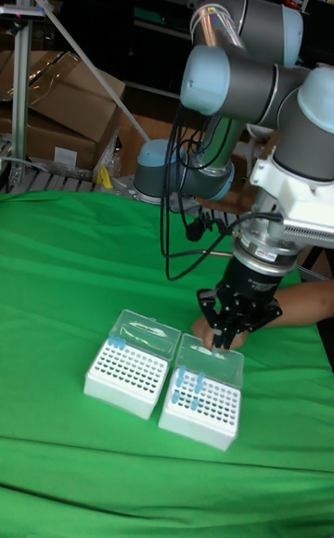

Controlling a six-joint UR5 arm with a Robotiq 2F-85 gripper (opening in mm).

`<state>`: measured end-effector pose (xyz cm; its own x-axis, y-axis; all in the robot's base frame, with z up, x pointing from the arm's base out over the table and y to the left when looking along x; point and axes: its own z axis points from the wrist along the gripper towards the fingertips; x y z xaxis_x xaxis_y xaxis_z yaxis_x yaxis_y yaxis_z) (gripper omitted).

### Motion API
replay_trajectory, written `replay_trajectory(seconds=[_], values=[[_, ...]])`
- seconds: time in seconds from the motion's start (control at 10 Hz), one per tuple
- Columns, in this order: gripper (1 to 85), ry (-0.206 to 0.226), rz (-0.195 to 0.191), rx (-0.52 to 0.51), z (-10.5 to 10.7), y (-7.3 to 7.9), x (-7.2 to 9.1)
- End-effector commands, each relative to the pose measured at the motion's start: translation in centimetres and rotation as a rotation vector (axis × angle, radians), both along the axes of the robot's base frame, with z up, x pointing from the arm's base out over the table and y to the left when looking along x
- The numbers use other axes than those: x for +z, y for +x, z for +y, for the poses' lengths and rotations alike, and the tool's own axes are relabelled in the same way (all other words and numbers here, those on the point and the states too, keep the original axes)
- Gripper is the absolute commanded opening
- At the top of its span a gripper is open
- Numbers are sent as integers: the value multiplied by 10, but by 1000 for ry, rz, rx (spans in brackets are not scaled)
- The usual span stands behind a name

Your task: Insert a medium pipette tip into the holder for medium pipette tips

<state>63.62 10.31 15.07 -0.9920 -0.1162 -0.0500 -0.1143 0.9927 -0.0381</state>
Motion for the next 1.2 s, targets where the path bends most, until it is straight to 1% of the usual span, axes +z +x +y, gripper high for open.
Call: replay_trajectory(seconds=[0.0, 0.1, 0.3, 0.5, 0.8, 0.9, 1.1], values=[[10, -29, -9, 86, -38, -4, 14], [10, -24, -22, 99, -49, -4, 11], [10, -26, -57, 122, -74, -3, 0], [10, -13, -66, 137, -90, -11, -6], [10, -3, -76, 152, -105, -24, -18], [10, 12, -83, 147, -106, -26, -22], [10, 21, -88, 147, -107, -27, -29]])
